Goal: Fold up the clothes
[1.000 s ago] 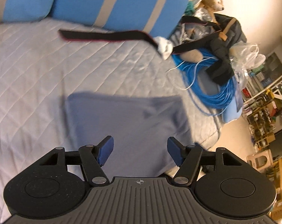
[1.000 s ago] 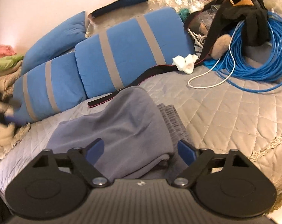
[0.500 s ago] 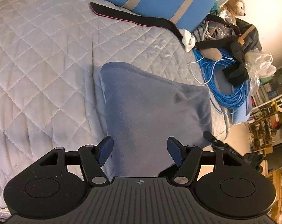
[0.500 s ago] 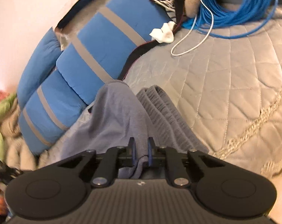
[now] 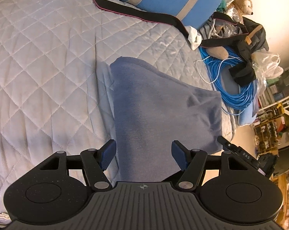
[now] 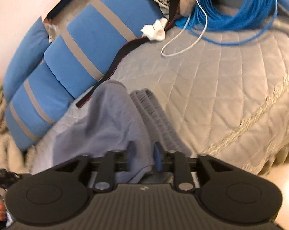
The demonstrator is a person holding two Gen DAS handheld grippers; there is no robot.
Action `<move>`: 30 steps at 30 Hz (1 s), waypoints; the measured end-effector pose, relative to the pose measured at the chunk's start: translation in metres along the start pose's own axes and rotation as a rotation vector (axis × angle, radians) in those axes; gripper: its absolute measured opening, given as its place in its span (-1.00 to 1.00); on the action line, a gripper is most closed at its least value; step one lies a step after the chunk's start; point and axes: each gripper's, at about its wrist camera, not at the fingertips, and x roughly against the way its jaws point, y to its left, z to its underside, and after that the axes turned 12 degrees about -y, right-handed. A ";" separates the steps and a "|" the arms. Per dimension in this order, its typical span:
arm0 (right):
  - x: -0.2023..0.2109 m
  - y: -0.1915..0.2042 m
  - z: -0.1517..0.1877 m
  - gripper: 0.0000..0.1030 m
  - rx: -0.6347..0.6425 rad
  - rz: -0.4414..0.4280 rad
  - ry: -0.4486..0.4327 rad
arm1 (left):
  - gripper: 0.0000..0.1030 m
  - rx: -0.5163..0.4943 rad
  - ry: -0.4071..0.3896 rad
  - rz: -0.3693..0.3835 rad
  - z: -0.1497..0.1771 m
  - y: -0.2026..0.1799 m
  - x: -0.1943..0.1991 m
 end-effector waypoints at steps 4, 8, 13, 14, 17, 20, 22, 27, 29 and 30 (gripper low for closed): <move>0.003 0.011 -0.003 0.44 0.141 -0.018 -0.068 | 0.22 0.005 -0.021 0.017 -0.002 0.005 -0.005; -0.006 0.012 -0.009 0.59 0.191 -0.053 -0.058 | 0.22 0.032 -0.049 0.039 -0.006 0.018 -0.017; -0.016 0.011 -0.014 0.64 0.201 -0.043 -0.047 | 0.22 0.093 -0.044 0.058 -0.007 0.038 -0.041; -0.018 0.011 -0.015 0.64 0.216 -0.050 -0.046 | 0.22 0.107 -0.030 0.061 -0.006 0.042 -0.048; -0.024 0.012 -0.019 0.66 0.281 -0.065 -0.038 | 0.22 0.135 -0.027 0.112 -0.002 0.047 -0.060; -0.032 0.008 -0.024 0.68 0.301 -0.080 0.002 | 0.22 0.153 -0.037 0.150 0.002 0.046 -0.067; -0.039 0.003 -0.026 0.69 0.292 -0.098 0.030 | 0.23 0.147 -0.054 0.147 0.007 0.042 -0.071; -0.066 -0.010 -0.030 0.68 0.222 -0.122 0.113 | 0.20 0.121 -0.085 0.126 0.011 0.035 -0.070; -0.073 -0.013 -0.028 0.58 0.189 -0.150 0.146 | -0.19 0.126 -0.076 0.089 0.011 0.036 -0.068; -0.077 -0.014 -0.027 0.11 0.177 -0.165 0.162 | -0.28 0.117 -0.069 0.068 0.010 0.036 -0.068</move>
